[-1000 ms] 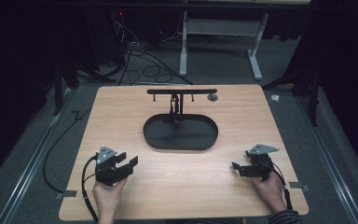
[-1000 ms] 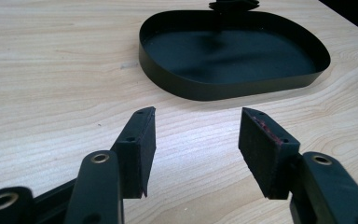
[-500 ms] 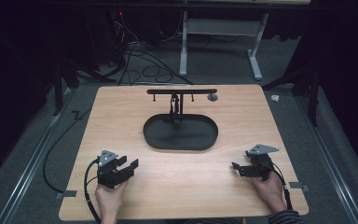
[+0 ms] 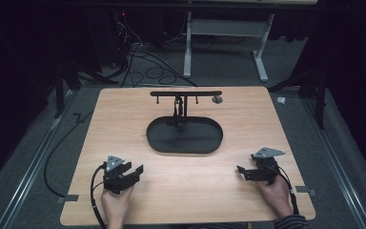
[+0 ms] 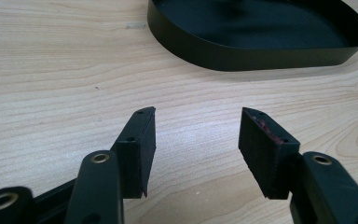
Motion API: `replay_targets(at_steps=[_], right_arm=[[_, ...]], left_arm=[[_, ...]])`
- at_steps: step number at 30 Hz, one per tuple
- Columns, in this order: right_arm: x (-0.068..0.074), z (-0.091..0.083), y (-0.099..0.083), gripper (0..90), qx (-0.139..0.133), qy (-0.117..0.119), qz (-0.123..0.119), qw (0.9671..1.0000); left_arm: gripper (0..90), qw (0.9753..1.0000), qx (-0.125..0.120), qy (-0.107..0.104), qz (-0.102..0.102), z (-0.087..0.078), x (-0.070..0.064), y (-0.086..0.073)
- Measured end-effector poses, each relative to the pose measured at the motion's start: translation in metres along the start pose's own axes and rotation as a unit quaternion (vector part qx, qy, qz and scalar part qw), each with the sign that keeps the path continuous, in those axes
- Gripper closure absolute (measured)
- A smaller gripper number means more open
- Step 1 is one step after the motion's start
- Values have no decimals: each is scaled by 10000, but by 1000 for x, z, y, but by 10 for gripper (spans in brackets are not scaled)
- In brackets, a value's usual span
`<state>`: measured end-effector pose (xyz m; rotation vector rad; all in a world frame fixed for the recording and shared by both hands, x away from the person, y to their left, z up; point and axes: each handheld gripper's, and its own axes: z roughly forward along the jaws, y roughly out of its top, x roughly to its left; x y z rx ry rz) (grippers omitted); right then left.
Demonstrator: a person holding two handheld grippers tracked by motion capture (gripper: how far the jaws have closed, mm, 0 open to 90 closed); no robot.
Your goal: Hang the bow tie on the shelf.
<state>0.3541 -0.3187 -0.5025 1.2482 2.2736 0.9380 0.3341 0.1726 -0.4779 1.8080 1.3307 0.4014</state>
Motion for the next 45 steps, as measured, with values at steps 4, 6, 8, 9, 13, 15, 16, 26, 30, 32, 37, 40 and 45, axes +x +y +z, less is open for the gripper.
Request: replay_targets(at_steps=[4,6,8,9,13,15,16,26,30,32,37,40,45], right_arm=[[0,0,0,207,0,1,0,10000],[0,0,0,207,1,0,0,10000],[0,0,0,207,1,0,0,10000],[0,0,0,207,1,0,-1,10000],[0,0,0,207,1,1,-1,10000],[0,0,0,207,1,1,1,10000],[0,0,0,207,1,1,-1,10000],[0,0,0,207,1,0,0,10000],[0,0,0,206,5,-4,14,10000],[0,0,0,207,4,-4,14,10000],[0,0,0,207,5,-4,13,10000],[0,0,0,207,7,-6,15,10000],[0,0,0,207,17,-1,12,10000]], left_arm=[[468,10000,46,46,13,4,-1,-3],[467,10000,64,66,18,7,-1,-5],[466,9999,95,110,41,9,-2,-5],[466,9998,124,136,82,10,-2,-6],[465,9997,122,179,113,13,-4,-6],[464,9995,169,207,165,14,-5,-6],[463,9995,180,217,173,15,-5,-6],[459,9993,163,310,96,24,-5,-11],[446,9971,245,598,412,29,-11,-13],[442,9959,289,675,535,32,-14,-14],[427,9945,266,777,645,34,-17,-15],[408,9944,267,780,656,35,-18,-15],[394,9945,275,760,659,35,-18,-15]])
